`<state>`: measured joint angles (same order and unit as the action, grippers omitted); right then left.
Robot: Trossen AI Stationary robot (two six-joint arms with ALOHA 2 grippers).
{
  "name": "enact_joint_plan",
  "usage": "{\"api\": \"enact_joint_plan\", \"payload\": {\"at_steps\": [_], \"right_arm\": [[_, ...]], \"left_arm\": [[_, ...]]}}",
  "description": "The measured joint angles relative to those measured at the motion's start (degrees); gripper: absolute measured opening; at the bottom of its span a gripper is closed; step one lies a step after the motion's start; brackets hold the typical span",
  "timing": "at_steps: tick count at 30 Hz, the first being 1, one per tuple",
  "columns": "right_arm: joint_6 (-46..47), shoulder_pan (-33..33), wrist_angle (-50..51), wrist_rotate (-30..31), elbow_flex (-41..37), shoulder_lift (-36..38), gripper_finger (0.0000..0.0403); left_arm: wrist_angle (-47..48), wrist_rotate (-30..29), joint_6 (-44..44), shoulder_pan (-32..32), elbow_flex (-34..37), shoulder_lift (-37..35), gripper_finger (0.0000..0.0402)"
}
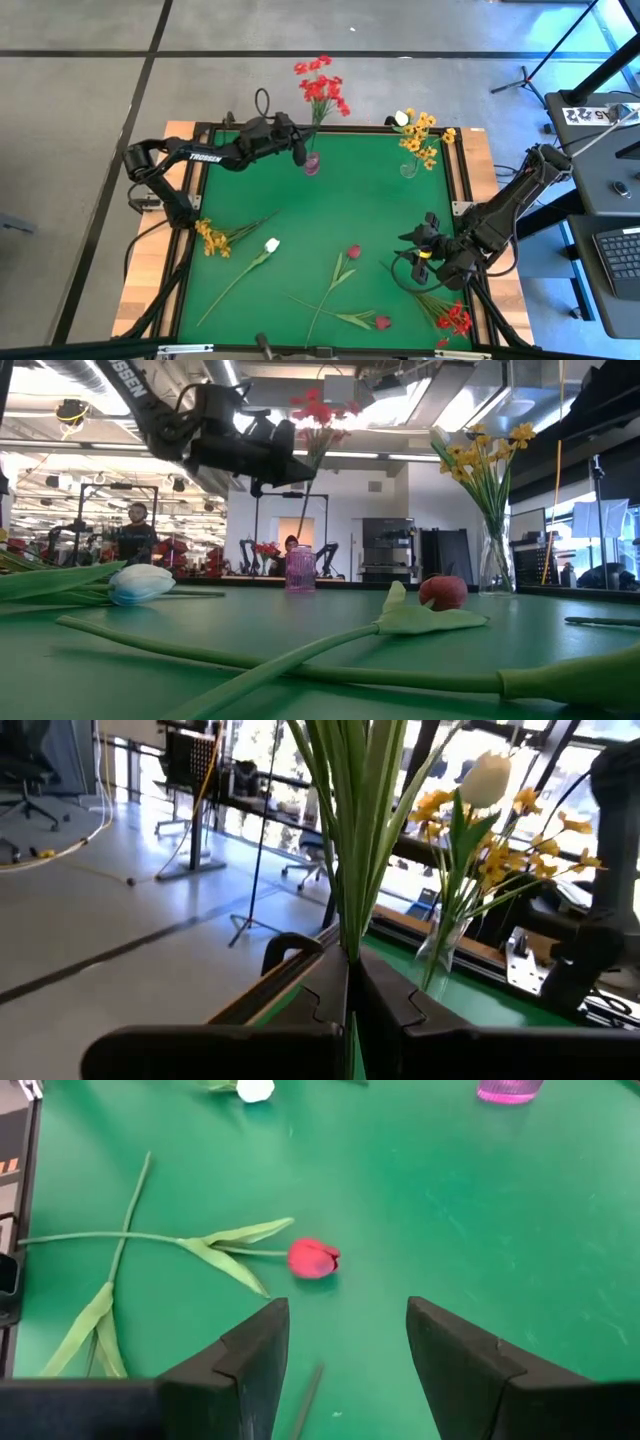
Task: Sort flowers into vase by color
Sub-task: Put the top red flowers into the pink vase
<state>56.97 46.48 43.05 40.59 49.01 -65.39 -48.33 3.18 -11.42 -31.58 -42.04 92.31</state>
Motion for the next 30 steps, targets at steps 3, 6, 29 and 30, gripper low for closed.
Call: {"api": "enact_joint_plan", "payload": {"at_steps": [3, 6, 29, 30], "right_arm": [[0.0, 0.0, -0.17, 0.85, 0.0, 0.0, 0.0202], [0.0, 0.0, -0.17, 0.88, 0.0, 0.0, 0.0202], [-3.42, 0.0, -0.11, 3.42, -0.02, 0.02, 0.0202], [-3.48, 0.0, -0.12, 3.49, -0.02, 0.02, 0.0202]], "left_arm": [[-1.8, -0.02, 0.02, -0.08, 1.36, -0.02, 0.0002], [-2.99, -0.02, 0.05, -0.04, 1.88, -0.02, 0.0002], [-4.95, -2.21, -0.42, 0.63, 1.9, 0.59, 0.0003], [-5.1, -2.25, -0.46, 0.62, 1.88, 1.11, 0.0003]]}}
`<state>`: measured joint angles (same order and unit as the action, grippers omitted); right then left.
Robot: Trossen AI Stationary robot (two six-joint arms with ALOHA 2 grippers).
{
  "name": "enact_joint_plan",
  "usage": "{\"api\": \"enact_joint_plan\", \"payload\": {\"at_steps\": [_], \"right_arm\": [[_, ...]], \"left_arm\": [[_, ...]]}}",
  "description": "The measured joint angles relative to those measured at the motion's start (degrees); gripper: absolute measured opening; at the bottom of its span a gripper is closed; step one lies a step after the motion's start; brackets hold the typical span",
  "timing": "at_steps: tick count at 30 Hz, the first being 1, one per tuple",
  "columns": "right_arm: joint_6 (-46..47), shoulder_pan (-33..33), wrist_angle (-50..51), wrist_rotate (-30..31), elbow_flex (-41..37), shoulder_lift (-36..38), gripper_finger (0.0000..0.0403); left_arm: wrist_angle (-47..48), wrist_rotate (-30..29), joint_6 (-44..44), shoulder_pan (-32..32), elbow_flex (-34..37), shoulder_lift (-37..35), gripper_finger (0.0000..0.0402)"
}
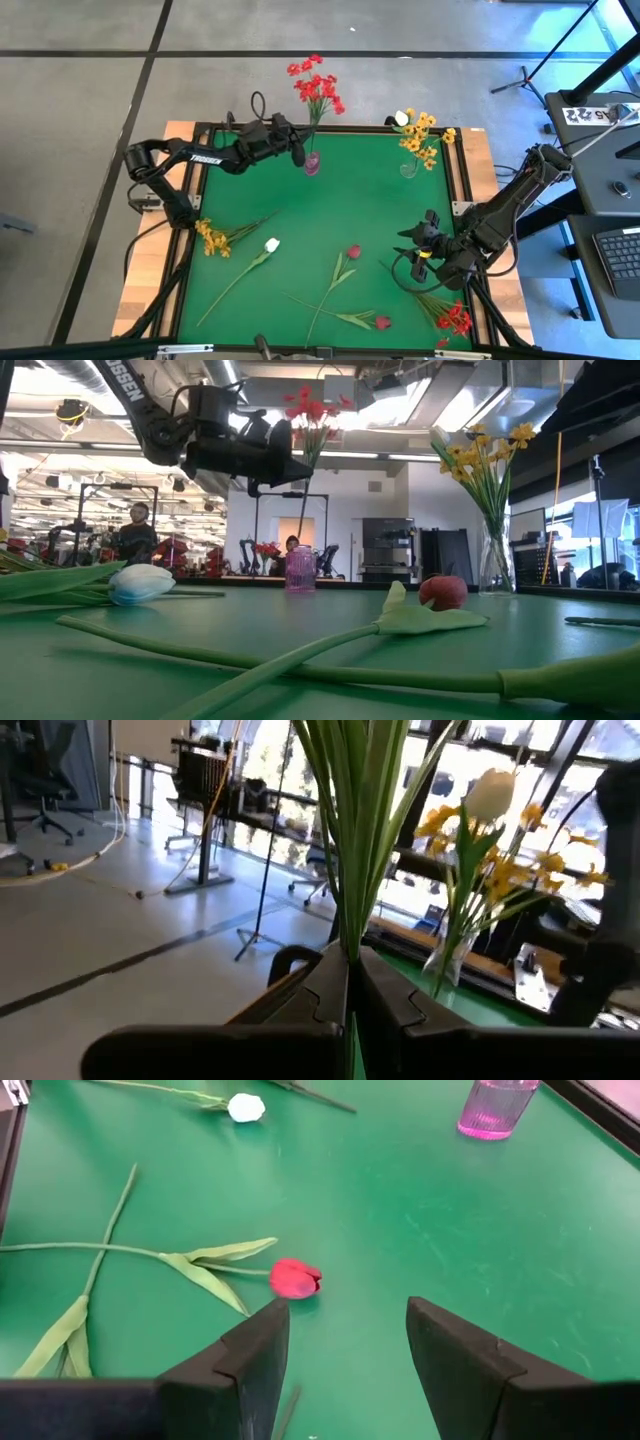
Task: Sort flowers into vase by color
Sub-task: Put the top red flowers into the pink vase
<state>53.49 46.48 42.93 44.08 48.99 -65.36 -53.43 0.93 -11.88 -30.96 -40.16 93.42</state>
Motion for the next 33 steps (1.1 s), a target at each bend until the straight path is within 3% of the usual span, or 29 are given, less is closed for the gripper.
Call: {"api": "enact_joint_plan", "payload": {"at_steps": [10, 22, 33], "right_arm": [[-0.41, 0.0, 0.01, 0.33, -0.02, 0.0, 0.0202], [0.04, 0.0, 0.01, 0.04, -0.02, 0.0, 0.0202], [0.11, 0.0, 0.01, -0.1, -0.02, 0.0, 0.0202]], "left_arm": [[-3.04, -0.04, -2.8, 0.07, 0.0, 7.01, 0.0003], [-2.67, 0.2, -2.73, 0.01, 0.0, 7.44, 0.0007], [1.05, 0.2, -1.7, 1.27, 0.0, 7.44, 0.0079]]}}
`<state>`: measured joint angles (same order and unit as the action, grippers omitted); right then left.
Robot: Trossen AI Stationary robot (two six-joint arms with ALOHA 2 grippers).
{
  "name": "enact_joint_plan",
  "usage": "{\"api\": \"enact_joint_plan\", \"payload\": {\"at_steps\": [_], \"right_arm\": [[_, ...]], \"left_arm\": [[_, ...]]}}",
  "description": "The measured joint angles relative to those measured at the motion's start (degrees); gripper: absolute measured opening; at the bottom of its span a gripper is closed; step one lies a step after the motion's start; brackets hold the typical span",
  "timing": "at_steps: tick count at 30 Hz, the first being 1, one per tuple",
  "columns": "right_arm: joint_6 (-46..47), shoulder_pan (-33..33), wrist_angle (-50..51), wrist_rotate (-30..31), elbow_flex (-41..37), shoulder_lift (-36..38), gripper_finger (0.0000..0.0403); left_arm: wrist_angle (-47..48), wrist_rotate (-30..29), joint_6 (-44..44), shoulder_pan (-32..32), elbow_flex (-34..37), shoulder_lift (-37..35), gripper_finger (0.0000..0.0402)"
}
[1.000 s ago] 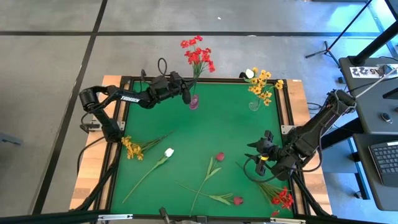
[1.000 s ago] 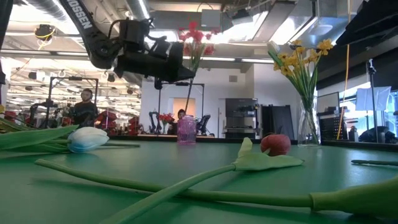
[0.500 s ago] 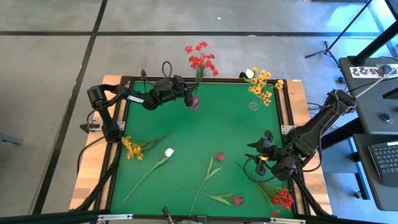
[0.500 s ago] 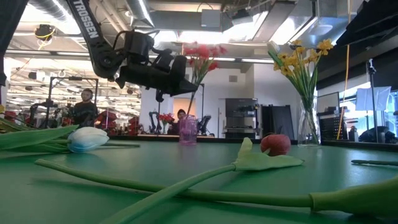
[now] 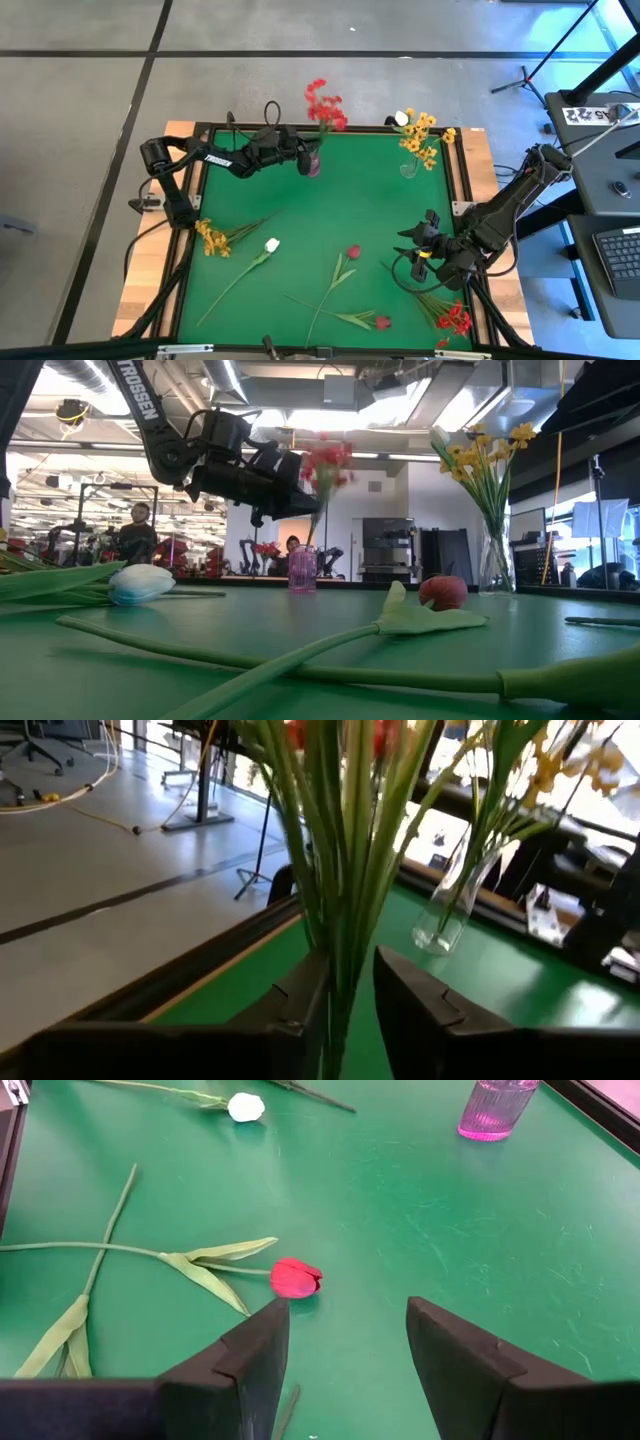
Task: Sort flowers into vase by color
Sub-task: Put the top red flowers into the pink vase, then put the top red flower into the pink vase
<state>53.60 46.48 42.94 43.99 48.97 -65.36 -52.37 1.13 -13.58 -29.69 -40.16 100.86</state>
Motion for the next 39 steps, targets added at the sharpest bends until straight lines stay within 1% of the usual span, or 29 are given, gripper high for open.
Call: {"api": "enact_joint_plan", "payload": {"at_steps": [6, 12, 16, 23, 26, 32, 35, 39], "right_arm": [[0.07, 0.0, 0.0, 0.0, 0.0, 0.0, 0.0202], [0.09, 0.0, 0.0, -0.04, 0.0, 0.02, 0.0202], [0.09, 0.0, 0.0, -0.15, 0.0, 0.02, 0.0202], [0.11, 0.0, 0.0, -0.32, 0.0, 0.02, 0.0202], [0.11, 0.0, 0.01, -0.49, 0.0, 0.02, 0.0202], [0.11, 0.0, 0.0, -0.52, 0.0, 0.02, 0.0202], [0.11, 0.0, 0.0, -0.55, 0.0, 0.02, 0.0202], [0.11, 0.0, 0.0, -0.52, 0.0, 0.02, 0.0202]], "left_arm": [[2.97, -0.56, 1.77, 1.27, 0.0, -0.05, 0.0115], [9.03, -1.52, 2.4, 1.98, -0.02, -3.1, 0.0143], [16.58, -5.12, 4.92, 2.49, -0.02, -7.25, 0.0154], [30.79, -9.38, 6.81, 5.77, -0.02, -18.11, 0.0157], [36.31, -11.35, 8.4, 8.81, -0.02, -24.14, 0.0157], [44.9, -19.54, 10.77, 17.23, -0.02, -36.09, 0.0157], [49.4, -19.53, 8.59, 22.47, -0.04, -39.96, 0.0157], [54.28, -15.06, 3.44, 31.83, -0.04, -39.94, 0.0157]]}}
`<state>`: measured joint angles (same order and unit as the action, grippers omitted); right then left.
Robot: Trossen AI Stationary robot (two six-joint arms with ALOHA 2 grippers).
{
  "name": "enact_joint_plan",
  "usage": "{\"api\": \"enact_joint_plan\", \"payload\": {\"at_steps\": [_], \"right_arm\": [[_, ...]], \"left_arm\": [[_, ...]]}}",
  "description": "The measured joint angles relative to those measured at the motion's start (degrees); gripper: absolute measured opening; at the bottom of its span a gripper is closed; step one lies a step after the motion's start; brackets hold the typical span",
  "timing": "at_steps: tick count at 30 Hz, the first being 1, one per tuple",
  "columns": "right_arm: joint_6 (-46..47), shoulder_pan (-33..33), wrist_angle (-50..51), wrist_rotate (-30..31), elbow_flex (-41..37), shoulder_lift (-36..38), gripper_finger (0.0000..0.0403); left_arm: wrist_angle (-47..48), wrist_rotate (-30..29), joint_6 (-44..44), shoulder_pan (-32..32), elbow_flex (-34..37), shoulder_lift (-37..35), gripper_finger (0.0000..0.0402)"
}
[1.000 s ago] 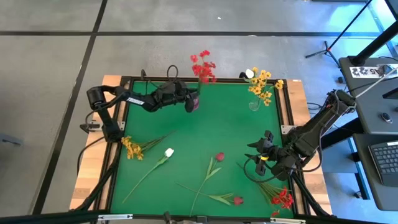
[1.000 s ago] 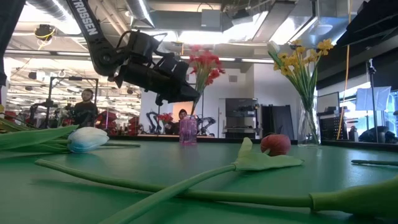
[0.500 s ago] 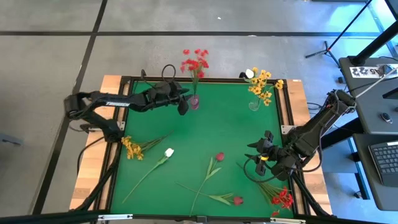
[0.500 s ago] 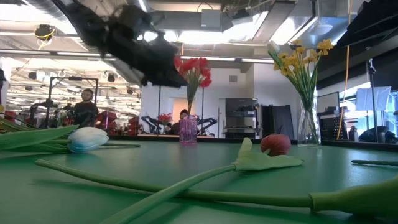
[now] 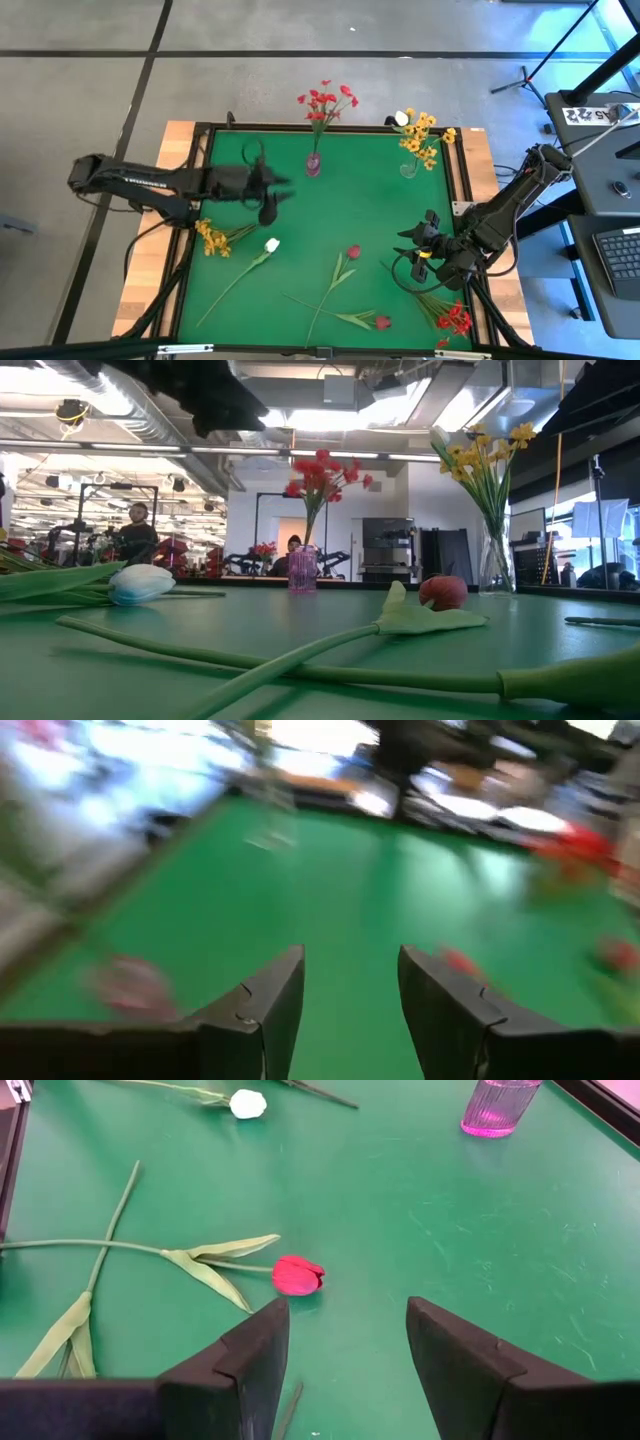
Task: Sort flowers into vase by color
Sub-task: Put the top red flower into the pink vase
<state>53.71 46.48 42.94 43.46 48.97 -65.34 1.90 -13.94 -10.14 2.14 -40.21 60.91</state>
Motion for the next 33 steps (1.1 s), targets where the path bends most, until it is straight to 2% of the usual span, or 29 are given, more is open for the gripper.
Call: {"api": "enact_joint_plan", "payload": {"at_steps": [4, 6, 12, 17, 23, 33], "right_arm": [[0.0, 0.0, 0.0, 0.07, 0.0, 0.0, 0.0202], [0.0, 0.0, 0.0, 0.07, 0.0, 0.0, 0.0202], [0.0, 0.0, 0.0, 0.13, 0.0, 0.0, 0.0202], [0.0, 0.0, 0.0, 0.07, 0.0, 0.0, 0.0202], [-0.69, 0.0, 0.19, -0.01, 0.0, 0.0, 0.0202], [-1.48, 0.0, -0.61, 0.52, 0.0, 0.0, 0.0202]], "left_arm": [[-0.05, 0.93, -5.4, 10.3, -0.02, 3.92, 0.0157], [-2.18, -0.83, -8.7, 14.79, 0.0, 6.75, 0.0157], [-12.77, -6.14, -17.03, 22.95, -0.05, 17.43, 0.0157], [-18.6, -6.32, -21.48, 25.49, -3.03, 27.05, 0.0157], [-19.64, -6.09, -22.79, 26.52, -9.64, 37.04, 0.0157], [-18.15, -4.42, -22.74, 27.0, -18.7, 47.28, 0.0157]]}}
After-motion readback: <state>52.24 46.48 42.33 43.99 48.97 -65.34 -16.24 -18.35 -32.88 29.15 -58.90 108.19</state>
